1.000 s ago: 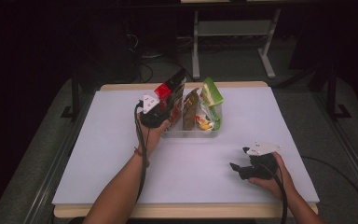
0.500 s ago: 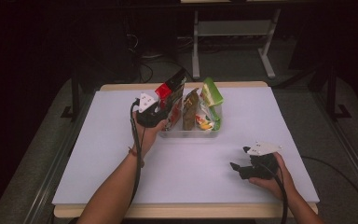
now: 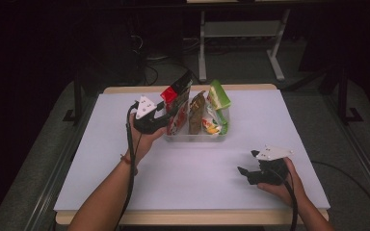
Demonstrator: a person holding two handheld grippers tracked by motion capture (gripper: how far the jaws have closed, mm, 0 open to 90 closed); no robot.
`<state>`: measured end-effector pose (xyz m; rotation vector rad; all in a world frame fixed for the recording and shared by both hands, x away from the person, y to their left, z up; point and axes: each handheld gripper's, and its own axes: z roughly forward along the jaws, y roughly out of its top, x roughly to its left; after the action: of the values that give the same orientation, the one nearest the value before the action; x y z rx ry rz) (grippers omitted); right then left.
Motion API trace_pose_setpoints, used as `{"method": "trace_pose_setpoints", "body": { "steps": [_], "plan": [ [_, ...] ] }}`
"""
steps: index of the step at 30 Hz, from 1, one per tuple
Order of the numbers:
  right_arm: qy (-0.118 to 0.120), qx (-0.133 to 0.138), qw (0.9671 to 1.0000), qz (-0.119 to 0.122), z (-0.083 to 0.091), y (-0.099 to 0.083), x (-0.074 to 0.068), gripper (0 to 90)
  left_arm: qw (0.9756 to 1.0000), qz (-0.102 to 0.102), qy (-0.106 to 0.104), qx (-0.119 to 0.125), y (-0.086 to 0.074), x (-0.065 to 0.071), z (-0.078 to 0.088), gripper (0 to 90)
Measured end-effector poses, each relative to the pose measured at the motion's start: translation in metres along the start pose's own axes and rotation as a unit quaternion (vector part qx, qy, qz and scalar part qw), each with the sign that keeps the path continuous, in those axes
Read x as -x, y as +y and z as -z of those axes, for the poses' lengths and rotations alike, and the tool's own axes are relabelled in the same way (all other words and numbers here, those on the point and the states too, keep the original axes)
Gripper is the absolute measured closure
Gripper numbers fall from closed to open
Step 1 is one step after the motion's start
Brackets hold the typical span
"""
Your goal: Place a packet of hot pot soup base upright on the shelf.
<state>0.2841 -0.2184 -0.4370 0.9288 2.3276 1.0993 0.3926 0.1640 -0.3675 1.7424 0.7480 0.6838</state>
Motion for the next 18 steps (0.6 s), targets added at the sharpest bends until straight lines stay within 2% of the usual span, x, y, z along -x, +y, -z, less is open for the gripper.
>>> {"method": "trace_pose_setpoints", "body": {
  "steps": [8, 11, 16, 18],
  "plan": [
    [0.003, 0.003, 1.0000, 0.004, 0.000, 0.003, -0.004, 22.4, 0.9995, -0.021, -0.017, -0.014, -0.001, 0.002, 0.016, 42.0],
    [0.003, 0.003, 1.0000, 0.005, 0.000, 0.004, -0.005, 22.4, 0.9991, -0.027, -0.025, -0.020, -0.003, 0.002, 0.021, 40.7],
    [0.003, 0.006, 1.0000, 0.007, 0.001, 0.005, -0.005, 22.4, 0.9979, -0.050, -0.030, -0.030, -0.007, 0.001, 0.032, 37.5],
    [0.002, 0.006, 1.0000, 0.007, 0.001, 0.005, -0.005, 22.5, 0.9977, -0.050, -0.036, -0.027, -0.009, 0.000, 0.037, 36.5]
  ]
}}
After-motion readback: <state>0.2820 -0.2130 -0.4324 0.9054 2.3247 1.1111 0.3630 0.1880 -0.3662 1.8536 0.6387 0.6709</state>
